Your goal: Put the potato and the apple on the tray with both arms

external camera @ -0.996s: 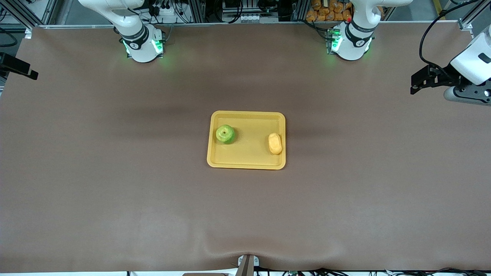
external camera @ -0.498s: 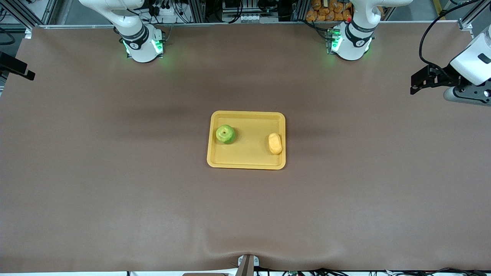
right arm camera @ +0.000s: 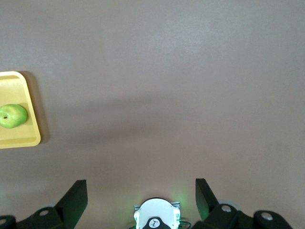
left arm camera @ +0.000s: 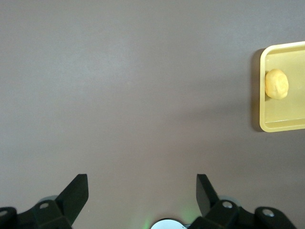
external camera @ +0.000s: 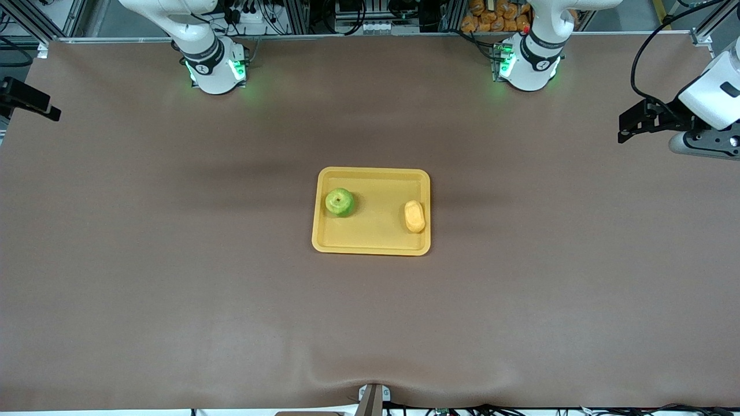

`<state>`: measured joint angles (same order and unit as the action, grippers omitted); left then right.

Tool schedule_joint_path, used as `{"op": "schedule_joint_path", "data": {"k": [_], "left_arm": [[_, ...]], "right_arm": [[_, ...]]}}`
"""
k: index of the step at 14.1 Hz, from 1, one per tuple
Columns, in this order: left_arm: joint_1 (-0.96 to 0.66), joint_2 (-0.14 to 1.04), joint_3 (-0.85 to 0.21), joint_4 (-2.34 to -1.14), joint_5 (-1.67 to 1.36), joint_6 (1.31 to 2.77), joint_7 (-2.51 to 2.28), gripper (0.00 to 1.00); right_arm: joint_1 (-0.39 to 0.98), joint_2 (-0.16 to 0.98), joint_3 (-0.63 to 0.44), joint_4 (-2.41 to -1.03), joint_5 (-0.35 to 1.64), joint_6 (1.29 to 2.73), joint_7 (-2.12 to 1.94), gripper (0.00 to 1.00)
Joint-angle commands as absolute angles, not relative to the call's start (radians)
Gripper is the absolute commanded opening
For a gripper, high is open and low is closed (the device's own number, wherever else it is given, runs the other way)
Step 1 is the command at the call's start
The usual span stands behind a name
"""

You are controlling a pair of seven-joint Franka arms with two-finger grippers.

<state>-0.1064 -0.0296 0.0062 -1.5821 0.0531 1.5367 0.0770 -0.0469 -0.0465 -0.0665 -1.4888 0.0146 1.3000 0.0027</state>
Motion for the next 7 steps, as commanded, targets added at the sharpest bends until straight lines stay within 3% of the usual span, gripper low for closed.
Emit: {"op": "schedule_joint_path", "data": {"k": [1, 7], "left_arm": [[-0.106, -0.032, 0.005, -1.583, 0.066, 1.537, 0.061, 1.00], [-0.104, -0.032, 0.006, -1.585, 0.064, 1.537, 0.061, 1.00]], "right_arm": [[-0.083, -0.063, -0.029, -1.494, -0.015, 1.293, -0.008, 1.00], [-0.092, -0.063, -0.021, -1.494, -0.015, 1.316, -0.118, 1.00]]}}
